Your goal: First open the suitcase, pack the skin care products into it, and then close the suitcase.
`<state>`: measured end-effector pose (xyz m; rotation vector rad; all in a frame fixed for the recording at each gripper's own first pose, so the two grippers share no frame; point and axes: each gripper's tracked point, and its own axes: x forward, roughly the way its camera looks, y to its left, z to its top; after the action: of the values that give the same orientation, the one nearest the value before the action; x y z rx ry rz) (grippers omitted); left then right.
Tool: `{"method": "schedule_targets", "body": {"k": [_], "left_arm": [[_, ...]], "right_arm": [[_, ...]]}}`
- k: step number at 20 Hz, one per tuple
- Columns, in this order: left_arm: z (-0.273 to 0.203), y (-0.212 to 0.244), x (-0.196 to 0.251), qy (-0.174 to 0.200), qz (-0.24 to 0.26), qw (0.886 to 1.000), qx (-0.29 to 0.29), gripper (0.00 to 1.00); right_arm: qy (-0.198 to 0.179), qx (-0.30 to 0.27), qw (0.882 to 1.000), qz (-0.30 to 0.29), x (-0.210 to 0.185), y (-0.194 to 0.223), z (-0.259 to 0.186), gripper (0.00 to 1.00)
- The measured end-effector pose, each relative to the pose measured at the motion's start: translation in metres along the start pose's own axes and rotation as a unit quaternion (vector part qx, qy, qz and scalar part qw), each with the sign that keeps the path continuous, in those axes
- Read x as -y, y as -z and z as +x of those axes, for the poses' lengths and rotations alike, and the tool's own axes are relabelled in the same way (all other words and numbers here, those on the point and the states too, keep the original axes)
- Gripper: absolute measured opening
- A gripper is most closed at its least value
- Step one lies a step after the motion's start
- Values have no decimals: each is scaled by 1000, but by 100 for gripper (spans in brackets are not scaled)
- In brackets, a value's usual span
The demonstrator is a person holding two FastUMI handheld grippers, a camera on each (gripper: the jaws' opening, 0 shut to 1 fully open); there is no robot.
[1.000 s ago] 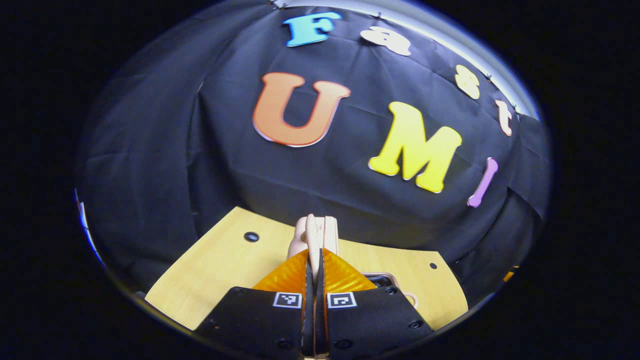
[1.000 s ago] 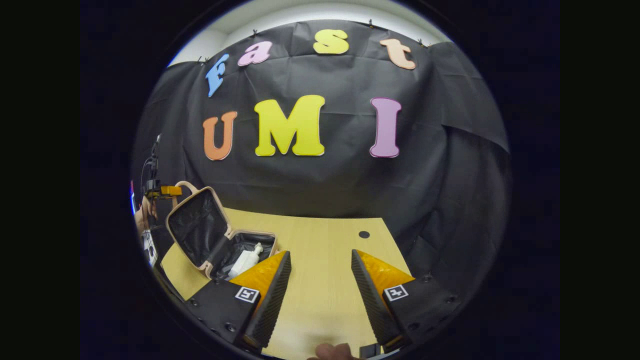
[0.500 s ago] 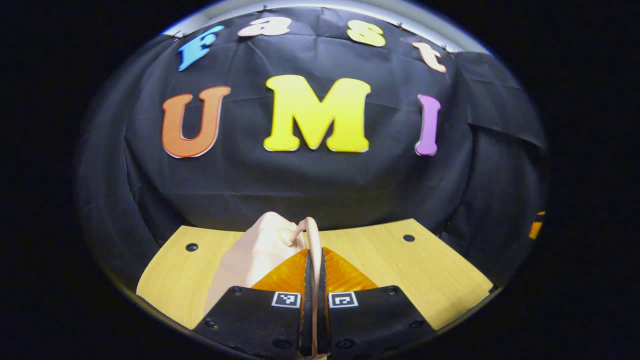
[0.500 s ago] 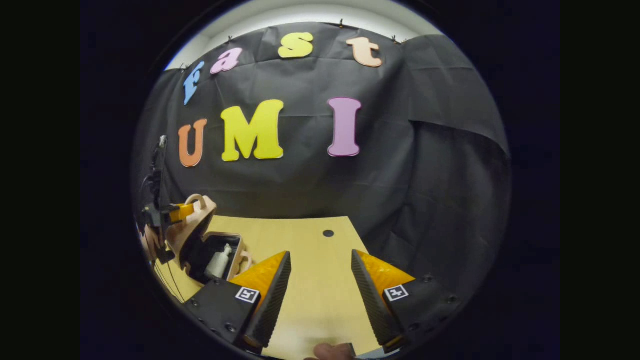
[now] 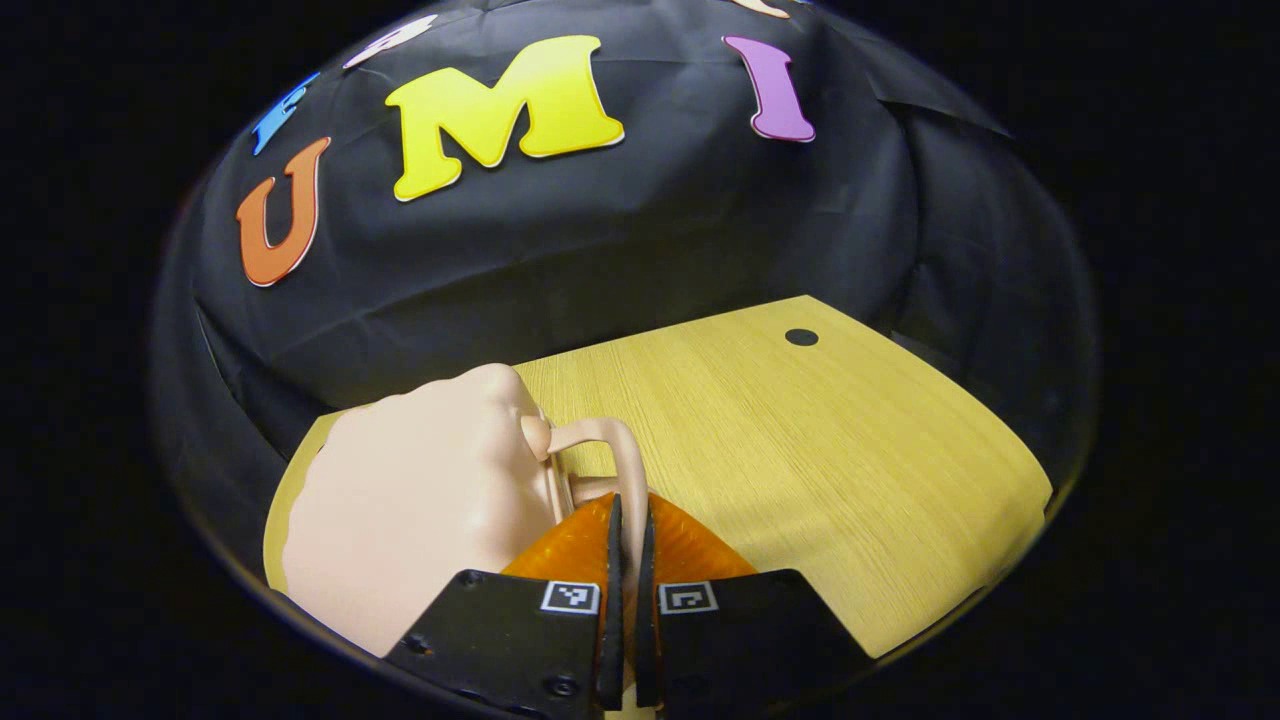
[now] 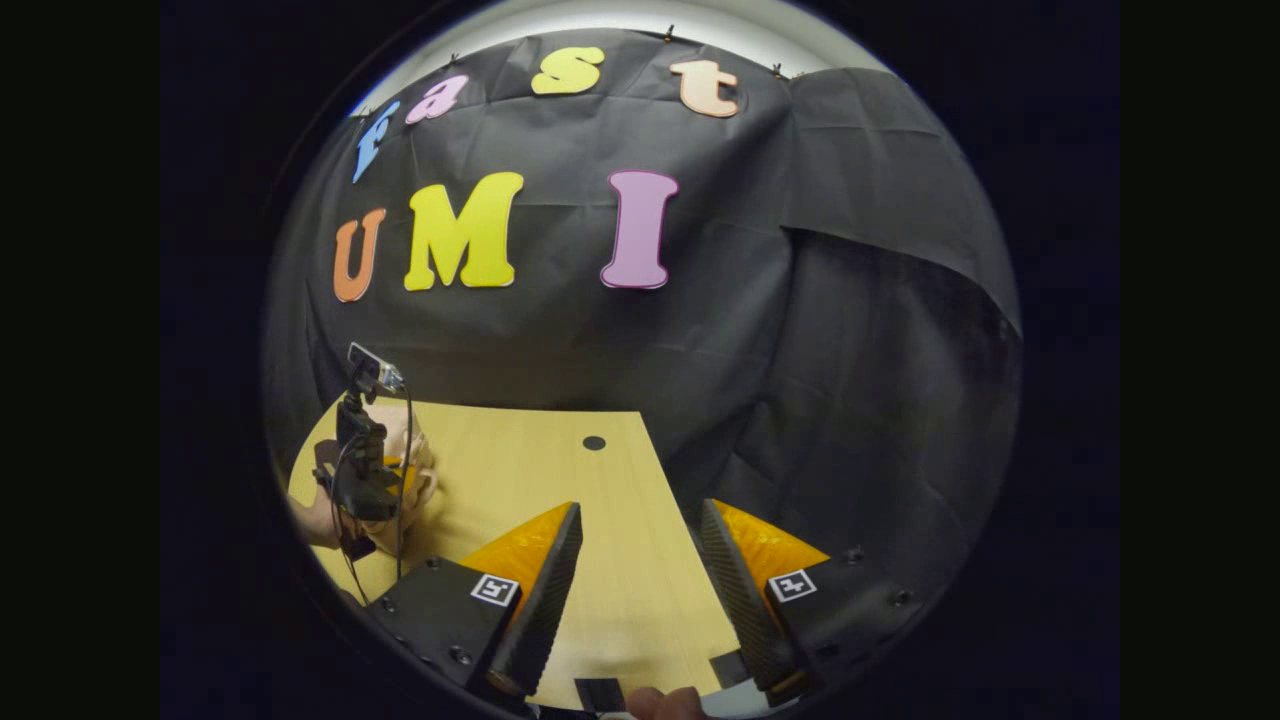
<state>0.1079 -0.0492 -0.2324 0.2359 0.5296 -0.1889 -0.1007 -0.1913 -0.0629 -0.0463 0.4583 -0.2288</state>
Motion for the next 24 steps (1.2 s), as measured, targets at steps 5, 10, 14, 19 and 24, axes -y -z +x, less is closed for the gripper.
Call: {"method": "schedule_targets", "body": {"k": [5, 10, 14, 19, 24], "left_arm": [[11, 9, 10, 7, -23, 999, -34, 20], [-1, 2, 32, 54, -103, 993, -37, 48], [-36, -28, 25, 58, -133, 989, -3, 94], [-105, -99, -34, 12, -151, 983, 102, 95], [-184, -159, -102, -53, -139, 965, 216, 96]], "right_arm": [[-27, -11, 1000, 5, -4, 5, 19, 70], [-37, -8, 999, 10, -19, -1, 36, 70], [-67, 24, 997, 8, -63, -28, 39, 72], [-104, 80, 991, -2, -126, -78, 41, 72], [-116, 129, 985, 13, -176, -130, 34, 75]]}}
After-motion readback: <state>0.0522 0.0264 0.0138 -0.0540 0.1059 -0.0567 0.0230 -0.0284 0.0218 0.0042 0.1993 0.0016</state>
